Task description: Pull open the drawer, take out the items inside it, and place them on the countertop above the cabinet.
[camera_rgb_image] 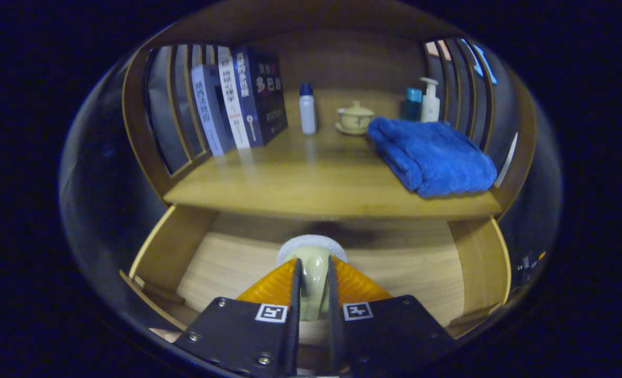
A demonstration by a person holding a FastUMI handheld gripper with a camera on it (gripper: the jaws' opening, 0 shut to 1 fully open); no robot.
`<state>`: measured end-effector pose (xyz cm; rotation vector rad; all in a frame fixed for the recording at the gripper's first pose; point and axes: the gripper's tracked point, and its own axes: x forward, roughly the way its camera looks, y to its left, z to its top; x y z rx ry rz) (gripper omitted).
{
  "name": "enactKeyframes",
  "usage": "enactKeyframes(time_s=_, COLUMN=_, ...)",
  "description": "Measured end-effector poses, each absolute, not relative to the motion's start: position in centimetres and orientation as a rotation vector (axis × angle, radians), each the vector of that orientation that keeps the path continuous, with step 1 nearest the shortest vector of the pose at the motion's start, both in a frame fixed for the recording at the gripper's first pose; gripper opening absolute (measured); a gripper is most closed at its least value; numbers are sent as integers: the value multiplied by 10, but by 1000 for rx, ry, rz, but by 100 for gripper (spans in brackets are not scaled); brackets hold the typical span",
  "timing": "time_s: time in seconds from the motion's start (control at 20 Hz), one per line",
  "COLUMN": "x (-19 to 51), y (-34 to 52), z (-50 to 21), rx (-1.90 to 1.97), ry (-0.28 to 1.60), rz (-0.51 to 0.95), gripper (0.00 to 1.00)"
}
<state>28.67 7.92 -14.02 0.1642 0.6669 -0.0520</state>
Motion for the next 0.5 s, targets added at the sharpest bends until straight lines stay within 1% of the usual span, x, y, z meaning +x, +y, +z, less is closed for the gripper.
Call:
enactKeyframes(time_s=0.25, x=320, y=80, z=-88, rx=146, ry=536, rz=-51, gripper=24)
enactKeyframes(time_s=0.5, x=369, y=80, z=-71, rx=80, ry=456, rz=-75, gripper=24)
